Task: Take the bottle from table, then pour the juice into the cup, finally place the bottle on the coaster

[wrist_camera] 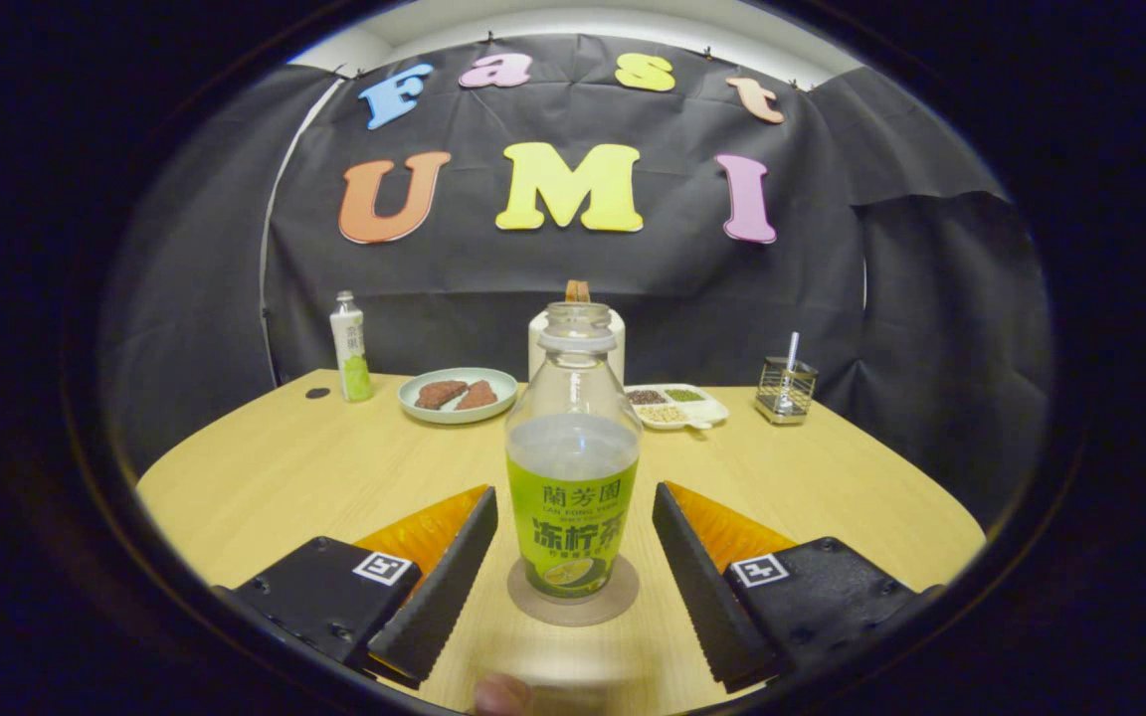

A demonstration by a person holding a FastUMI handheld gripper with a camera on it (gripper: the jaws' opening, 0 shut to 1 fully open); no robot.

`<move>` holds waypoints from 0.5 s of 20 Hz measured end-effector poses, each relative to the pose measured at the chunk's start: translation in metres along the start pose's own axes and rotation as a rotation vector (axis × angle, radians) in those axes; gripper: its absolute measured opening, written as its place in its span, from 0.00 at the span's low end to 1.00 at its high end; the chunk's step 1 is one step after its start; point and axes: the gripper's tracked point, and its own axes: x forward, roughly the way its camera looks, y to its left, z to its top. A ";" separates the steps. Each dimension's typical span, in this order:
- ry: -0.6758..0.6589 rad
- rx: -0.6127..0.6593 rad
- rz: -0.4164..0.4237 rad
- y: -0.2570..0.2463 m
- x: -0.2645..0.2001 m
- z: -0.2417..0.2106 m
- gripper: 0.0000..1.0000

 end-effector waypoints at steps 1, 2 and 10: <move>-0.004 -0.007 -0.008 -0.002 -0.009 0.000 1.00; -0.010 -0.014 -0.012 -0.002 -0.019 0.000 1.00; -0.114 -0.024 0.002 0.006 -0.128 0.013 1.00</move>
